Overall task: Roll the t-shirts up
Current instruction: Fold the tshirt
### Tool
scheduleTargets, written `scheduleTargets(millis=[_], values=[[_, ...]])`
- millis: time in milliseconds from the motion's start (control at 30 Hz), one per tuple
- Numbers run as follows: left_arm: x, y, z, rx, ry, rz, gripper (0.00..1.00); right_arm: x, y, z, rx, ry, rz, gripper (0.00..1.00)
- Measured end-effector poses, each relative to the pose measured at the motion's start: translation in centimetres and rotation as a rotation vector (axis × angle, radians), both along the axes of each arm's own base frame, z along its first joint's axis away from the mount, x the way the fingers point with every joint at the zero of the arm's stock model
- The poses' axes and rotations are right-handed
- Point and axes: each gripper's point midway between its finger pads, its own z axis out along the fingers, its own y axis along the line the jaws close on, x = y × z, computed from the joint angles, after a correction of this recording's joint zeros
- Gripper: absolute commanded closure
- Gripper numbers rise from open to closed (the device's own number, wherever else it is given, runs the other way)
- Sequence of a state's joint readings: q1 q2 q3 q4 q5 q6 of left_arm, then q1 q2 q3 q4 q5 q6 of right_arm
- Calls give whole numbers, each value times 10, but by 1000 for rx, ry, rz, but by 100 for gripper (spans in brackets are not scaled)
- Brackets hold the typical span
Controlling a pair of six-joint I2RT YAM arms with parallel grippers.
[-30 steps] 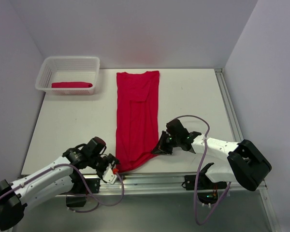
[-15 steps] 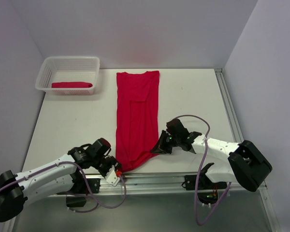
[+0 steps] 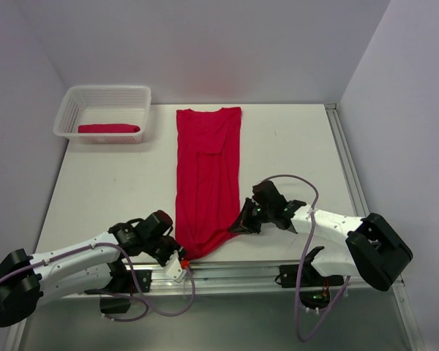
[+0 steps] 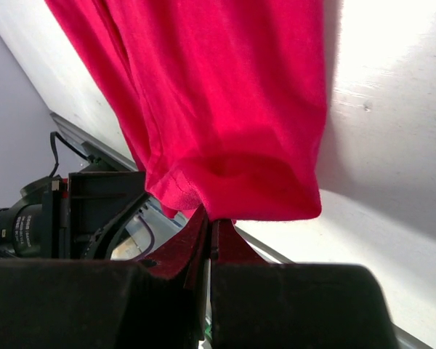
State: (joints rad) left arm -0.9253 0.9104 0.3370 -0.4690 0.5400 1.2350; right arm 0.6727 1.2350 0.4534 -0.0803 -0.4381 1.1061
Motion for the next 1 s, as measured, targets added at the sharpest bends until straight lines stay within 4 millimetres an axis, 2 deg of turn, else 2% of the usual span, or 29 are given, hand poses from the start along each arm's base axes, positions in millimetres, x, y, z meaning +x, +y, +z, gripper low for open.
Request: scheduleTargets(millis=[200,333,667,833,1000], values=[[-5,1,-2,15,5,-16,81,0,-2,-1,-1,4,-6,100],[-6,1,-1,20,15,-15,100,-1,-2,-2,-5,9,-6,100],[-11,-10,18,13,92,-15,100,0,-2,3,1,27,-3,100],[-12,-13,21,21,118,-17,100,1,0,10,7,39,1,100],[-10,-11,23,21,155,5,100,10,0,20,9,36,-11,100]])
